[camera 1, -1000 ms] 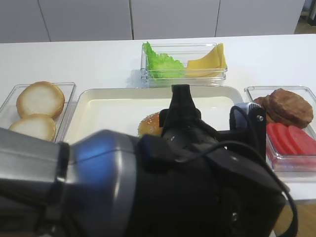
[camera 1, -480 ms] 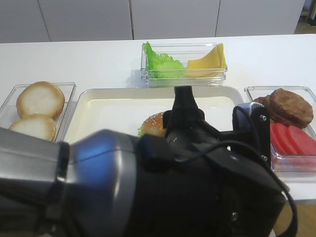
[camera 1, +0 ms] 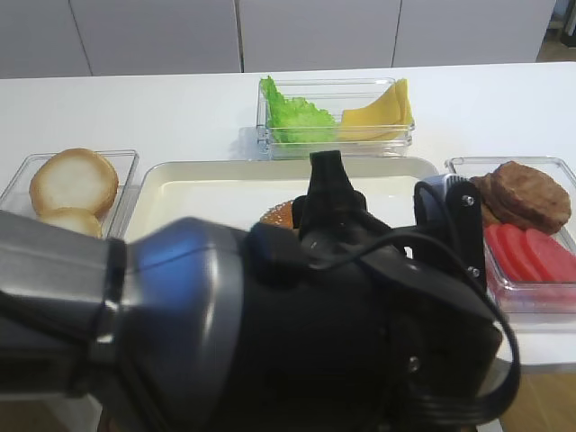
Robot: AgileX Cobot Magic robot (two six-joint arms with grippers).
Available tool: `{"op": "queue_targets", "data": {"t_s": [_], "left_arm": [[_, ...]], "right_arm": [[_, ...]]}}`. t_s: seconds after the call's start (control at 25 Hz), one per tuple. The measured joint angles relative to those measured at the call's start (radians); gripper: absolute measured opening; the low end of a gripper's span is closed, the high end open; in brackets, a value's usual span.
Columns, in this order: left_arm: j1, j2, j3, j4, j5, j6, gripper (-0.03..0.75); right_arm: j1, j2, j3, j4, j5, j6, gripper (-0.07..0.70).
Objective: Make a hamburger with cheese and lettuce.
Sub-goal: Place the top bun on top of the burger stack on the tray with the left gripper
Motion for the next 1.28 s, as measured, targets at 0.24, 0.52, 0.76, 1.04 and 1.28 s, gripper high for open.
{"op": "queue_targets", "data": {"t_s": [0.24, 0.52, 0.76, 1.04, 1.28], "left_arm": [[0.002, 0.002, 0.000, -0.004, -0.047, -0.023, 0.377], [0.018, 0.002, 0.000, -0.006, -0.050, -0.038, 0.395], [0.032, 0.002, 0.000, -0.006, -0.070, -0.071, 0.395], [0.031, 0.002, 0.000, -0.006, -0.102, -0.077, 0.395], [0.031, 0.002, 0.000, -0.006, -0.102, -0.079, 0.438]], "right_arm": [[0.000, 0.000, 0.000, 0.000, 0.000, 0.000, 0.147], [0.000, 0.000, 0.000, 0.000, 0.000, 0.000, 0.146], [0.000, 0.000, 0.000, 0.000, 0.000, 0.000, 0.147], [0.000, 0.000, 0.000, 0.000, 0.000, 0.000, 0.147], [0.000, 0.000, 0.000, 0.000, 0.000, 0.000, 0.147]]}}
